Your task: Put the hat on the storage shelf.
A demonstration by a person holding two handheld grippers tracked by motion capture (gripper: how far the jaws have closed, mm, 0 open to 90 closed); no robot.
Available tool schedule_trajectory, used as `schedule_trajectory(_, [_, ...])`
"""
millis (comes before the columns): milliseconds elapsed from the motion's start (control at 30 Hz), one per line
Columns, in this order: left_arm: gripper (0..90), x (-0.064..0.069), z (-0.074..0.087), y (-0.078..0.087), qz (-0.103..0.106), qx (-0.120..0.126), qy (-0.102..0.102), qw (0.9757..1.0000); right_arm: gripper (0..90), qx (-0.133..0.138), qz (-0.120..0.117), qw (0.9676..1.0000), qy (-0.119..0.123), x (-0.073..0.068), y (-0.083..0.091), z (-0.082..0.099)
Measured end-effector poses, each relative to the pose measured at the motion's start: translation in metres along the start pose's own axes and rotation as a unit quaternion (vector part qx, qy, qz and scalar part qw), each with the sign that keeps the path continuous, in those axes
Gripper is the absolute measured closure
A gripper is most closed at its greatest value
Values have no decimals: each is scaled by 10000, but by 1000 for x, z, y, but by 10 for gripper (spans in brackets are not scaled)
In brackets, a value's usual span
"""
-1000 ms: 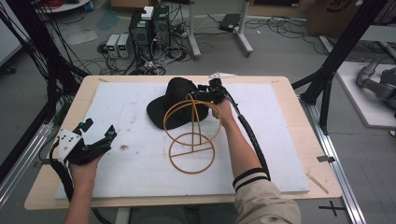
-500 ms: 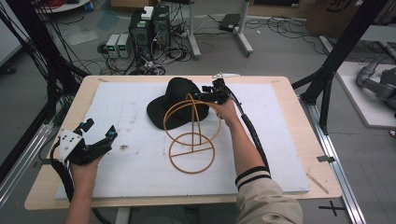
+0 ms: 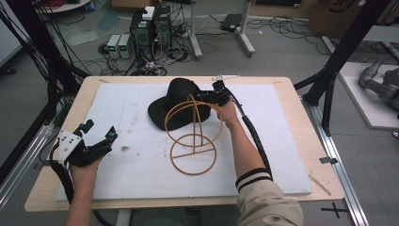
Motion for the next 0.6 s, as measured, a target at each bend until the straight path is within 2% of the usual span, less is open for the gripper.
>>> schedule_trajectory(167, [179, 1, 0, -1, 11, 8, 7, 10000, 870, -9, -14, 10000, 54, -2, 2, -2])
schedule_trajectory(333, [180, 2, 0, -1, 15, 8, -7, 10000, 884, -13, 1, 10000, 79, -5, 4, -4])
schedule_trajectory(600, [180, 2, 0, -1, 23, 5, -11, 10000, 887, 335, 73, 9990, 287, -13, 11, -13])
Point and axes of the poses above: each handheld gripper's, and its own axes: y roughly backward along the jaws, z roughly out of its underside, x roughly to its right, the point moved 2 cm from there along -y, roughly forward along the jaws, and after that the axes turned 4 degrees about -y, right-handed, at the moved point
